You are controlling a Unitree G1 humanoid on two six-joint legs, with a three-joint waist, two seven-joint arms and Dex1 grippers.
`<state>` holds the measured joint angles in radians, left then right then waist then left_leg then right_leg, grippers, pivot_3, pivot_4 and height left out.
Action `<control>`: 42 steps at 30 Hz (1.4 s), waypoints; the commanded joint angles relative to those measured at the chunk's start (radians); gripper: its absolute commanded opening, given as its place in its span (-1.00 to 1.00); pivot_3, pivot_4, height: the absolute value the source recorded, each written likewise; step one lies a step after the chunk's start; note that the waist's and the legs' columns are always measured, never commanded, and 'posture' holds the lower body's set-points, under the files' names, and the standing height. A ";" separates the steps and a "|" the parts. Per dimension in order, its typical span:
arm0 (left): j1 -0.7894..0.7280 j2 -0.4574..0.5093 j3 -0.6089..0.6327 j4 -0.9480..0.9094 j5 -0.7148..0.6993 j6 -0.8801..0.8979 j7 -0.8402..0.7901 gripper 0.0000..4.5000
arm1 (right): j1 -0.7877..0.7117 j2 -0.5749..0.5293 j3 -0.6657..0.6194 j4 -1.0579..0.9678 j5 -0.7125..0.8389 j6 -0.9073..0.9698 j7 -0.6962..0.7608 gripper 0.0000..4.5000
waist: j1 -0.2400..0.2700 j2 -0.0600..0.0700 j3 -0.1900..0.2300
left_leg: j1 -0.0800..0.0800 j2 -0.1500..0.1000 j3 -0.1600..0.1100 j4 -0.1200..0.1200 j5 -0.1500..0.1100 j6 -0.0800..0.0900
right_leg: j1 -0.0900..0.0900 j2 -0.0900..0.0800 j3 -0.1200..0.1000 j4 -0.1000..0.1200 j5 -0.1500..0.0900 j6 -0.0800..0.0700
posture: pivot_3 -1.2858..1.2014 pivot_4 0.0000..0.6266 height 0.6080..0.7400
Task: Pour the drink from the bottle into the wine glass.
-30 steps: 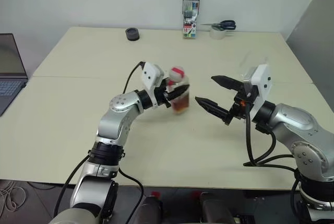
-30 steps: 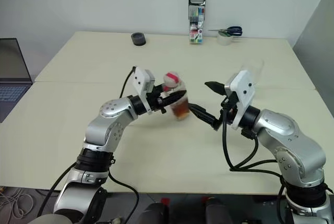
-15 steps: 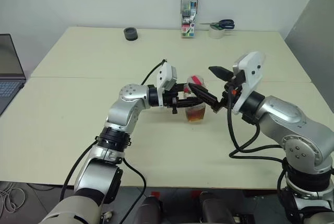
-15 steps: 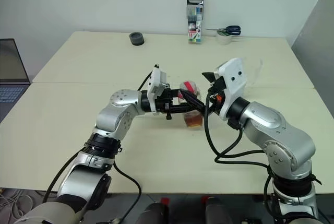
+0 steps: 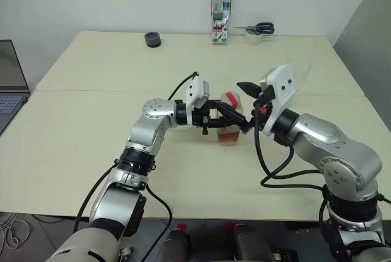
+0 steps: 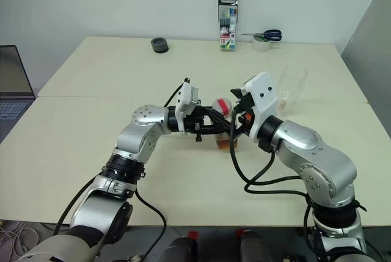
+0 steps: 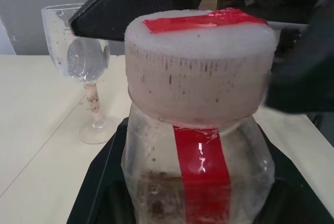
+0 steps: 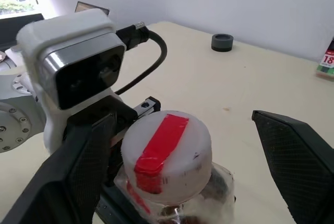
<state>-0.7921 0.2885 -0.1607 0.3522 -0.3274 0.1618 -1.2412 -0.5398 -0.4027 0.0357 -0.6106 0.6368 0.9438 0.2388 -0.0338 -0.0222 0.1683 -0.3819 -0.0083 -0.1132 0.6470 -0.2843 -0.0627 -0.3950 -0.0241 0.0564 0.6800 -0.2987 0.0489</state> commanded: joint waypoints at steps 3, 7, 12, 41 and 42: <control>-0.020 -0.002 0.007 -0.036 -0.006 -0.021 -0.010 -0.16 | -0.016 -0.024 0.020 -0.017 -0.036 -0.036 0.036 0.12 | 0.000 0.000 0.000 | 0.000 0.000 0.000 0.000 0.000 0.000 | 0.000 0.000 0.000 0.000 0.000 0.000 | 0.03 -0.52 1.00; -0.022 -0.001 0.010 -0.042 -0.008 -0.012 -0.019 -0.16 | -0.019 -0.061 0.057 -0.006 -0.077 -0.074 0.090 -0.16 | 0.000 0.000 0.000 | 0.000 0.000 0.000 0.000 0.000 0.000 | 0.000 0.000 0.000 0.000 0.000 0.000 | 0.03 -0.52 1.00; -0.028 0.019 -0.002 -0.083 -0.029 0.039 -0.070 -0.17 | -0.069 -0.214 0.098 0.113 -0.095 -0.291 0.468 -0.16 | -0.001 0.001 0.001 | 0.000 0.000 0.001 0.000 0.000 0.000 | 0.000 0.000 0.000 0.000 0.000 0.000 | 0.03 -0.52 1.00; -0.114 -0.020 -0.002 0.038 0.032 -0.004 -0.033 -0.17 | 0.083 0.080 0.114 -0.101 -0.278 -0.154 -0.091 1.00 | 0.000 0.002 0.001 | -0.002 0.000 0.000 0.002 0.001 -0.002 | -0.002 -0.001 0.001 0.001 0.000 0.000 | 0.03 -0.52 1.00; -0.116 -0.023 -0.002 0.046 0.036 -0.012 -0.034 -0.17 | 0.083 0.089 0.123 -0.101 -0.293 -0.155 -0.099 1.00 | 0.000 0.002 0.001 | -0.002 -0.001 0.000 0.002 0.001 -0.003 | -0.002 0.000 0.001 0.001 0.000 0.000 | 0.03 -0.52 1.00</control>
<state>-0.8730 0.2720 -0.1652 0.4067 -0.2889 0.1834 -1.2765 -0.4515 -0.3193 0.1524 -0.6894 0.3832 0.8145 0.1733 -0.0341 -0.0203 0.1696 -0.3839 -0.0089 -0.1127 0.6492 -0.2827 -0.0656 -0.3968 -0.0245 0.0571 0.6815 -0.2987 0.0489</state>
